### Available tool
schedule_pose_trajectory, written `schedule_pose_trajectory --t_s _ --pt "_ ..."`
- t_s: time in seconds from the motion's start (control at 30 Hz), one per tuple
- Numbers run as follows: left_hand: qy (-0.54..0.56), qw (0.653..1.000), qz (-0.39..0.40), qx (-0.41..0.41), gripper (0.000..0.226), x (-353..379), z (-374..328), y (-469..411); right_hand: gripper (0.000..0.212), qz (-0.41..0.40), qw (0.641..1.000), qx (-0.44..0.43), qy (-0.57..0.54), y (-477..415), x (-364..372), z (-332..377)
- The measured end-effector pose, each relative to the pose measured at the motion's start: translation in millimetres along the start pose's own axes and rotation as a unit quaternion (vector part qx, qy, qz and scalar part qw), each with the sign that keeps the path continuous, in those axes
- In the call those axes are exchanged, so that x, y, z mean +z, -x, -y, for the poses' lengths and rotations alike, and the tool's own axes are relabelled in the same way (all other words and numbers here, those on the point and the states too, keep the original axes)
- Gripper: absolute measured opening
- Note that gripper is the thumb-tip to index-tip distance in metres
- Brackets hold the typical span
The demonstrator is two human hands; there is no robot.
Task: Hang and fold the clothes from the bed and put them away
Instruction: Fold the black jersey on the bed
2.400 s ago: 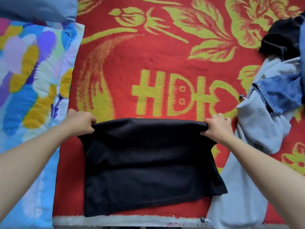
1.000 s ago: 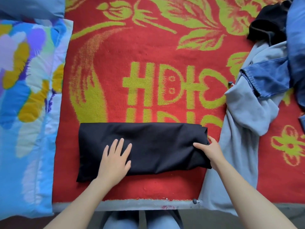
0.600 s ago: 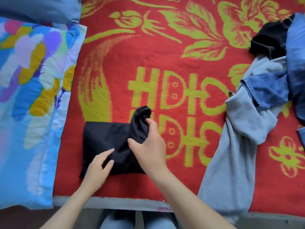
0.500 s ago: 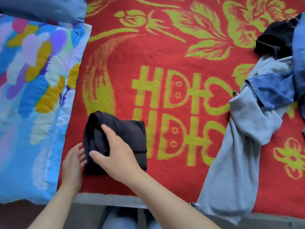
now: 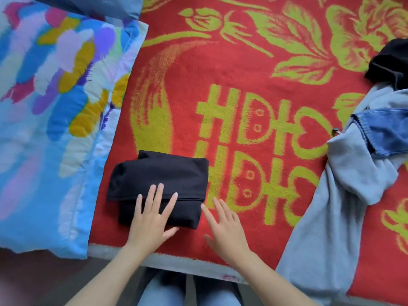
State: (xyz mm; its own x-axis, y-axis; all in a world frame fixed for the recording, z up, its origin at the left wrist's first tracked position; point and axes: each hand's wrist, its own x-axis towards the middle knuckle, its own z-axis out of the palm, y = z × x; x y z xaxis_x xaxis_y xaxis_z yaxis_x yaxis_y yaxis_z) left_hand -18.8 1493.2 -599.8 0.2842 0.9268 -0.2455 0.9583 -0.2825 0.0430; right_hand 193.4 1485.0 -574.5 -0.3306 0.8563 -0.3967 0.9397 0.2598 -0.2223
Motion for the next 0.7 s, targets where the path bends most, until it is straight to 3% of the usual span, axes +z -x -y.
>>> schedule_pose_trajectory --t_s 0.1,0.23,0.4,0.47,0.6,0.7 --pt "0.004 0.996 0.088 -0.011 0.125 6.7 15.5 -7.2 0.091 0.005 0.996 -0.079 0.036 -9.4 10.7 6.5" --pt "-0.004 0.995 0.099 0.016 0.123 13.5 31.4 -10.4 0.09 0.016 0.989 -0.107 0.096 -34.9 9.7 18.7" --pt "0.017 0.995 0.093 0.021 0.119 23.0 34.2 -12.4 0.039 -0.069 0.98 -0.168 0.075 -65.1 9.0 28.0" --pt "0.025 0.997 0.072 0.031 0.118 25.3 35.9 -14.6 0.021 -0.094 0.977 -0.18 0.062 -73.5 -2.0 24.7" --pt "0.079 0.996 0.011 0.029 0.118 26.4 40.8 -10.1 0.027 -0.111 0.976 -0.188 0.023 -74.2 -40.0 26.1" --pt "0.16 0.982 -0.103 0.001 0.084 22.3 39.0 -19.4 0.026 -0.108 0.969 -0.221 0.031 -60.8 -67.6 26.4"
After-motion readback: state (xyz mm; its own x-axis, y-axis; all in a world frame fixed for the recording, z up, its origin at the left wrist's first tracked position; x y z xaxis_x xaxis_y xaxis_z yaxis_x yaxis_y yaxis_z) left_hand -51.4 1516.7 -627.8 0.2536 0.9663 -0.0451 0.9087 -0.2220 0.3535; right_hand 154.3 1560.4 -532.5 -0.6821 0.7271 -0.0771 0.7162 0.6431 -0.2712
